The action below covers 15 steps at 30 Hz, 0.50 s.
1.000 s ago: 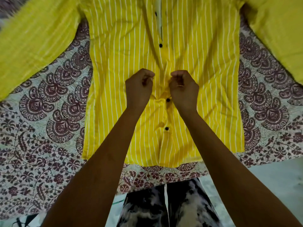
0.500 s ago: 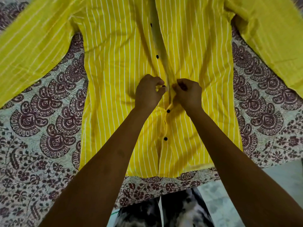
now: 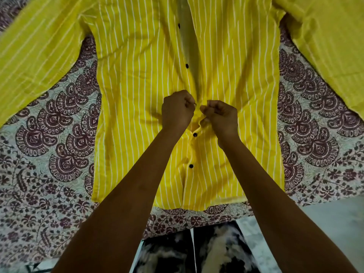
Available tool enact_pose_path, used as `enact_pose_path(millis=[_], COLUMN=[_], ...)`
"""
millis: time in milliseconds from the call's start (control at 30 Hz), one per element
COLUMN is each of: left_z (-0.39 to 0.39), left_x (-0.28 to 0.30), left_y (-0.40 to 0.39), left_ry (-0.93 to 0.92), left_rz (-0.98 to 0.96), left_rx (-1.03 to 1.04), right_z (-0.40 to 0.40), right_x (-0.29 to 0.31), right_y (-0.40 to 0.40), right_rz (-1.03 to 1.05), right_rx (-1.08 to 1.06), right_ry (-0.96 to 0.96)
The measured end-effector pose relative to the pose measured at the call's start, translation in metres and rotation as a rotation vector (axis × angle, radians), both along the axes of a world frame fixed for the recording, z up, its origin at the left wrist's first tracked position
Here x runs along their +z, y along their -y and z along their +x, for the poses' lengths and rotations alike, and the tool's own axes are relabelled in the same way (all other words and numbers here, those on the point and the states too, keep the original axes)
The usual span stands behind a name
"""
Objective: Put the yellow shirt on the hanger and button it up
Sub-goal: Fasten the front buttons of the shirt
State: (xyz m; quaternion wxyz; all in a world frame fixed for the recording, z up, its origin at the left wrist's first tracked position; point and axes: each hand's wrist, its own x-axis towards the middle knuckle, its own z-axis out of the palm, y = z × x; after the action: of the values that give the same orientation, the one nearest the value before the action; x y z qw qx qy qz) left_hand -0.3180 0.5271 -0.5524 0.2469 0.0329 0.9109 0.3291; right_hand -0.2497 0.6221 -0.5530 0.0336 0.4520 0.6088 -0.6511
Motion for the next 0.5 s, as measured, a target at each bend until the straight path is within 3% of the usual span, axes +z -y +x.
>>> enact_pose_path(millis=[167,500], left_z=[0.007,0.008], left_x=[0.012,0.015], left_y=[-0.001,0.003], left_ry=[0.103,0.234], left_rz=[0.181,0.242], left_rx=[0.198,0.226], right_z=[-0.001,0.002], right_x=[0.004,-0.001], right_y=[0.01,0.014], right_rz=[-0.009,-0.024], right_rx=[-0.062,-0.069], right_ry=[-0.024,-0.038])
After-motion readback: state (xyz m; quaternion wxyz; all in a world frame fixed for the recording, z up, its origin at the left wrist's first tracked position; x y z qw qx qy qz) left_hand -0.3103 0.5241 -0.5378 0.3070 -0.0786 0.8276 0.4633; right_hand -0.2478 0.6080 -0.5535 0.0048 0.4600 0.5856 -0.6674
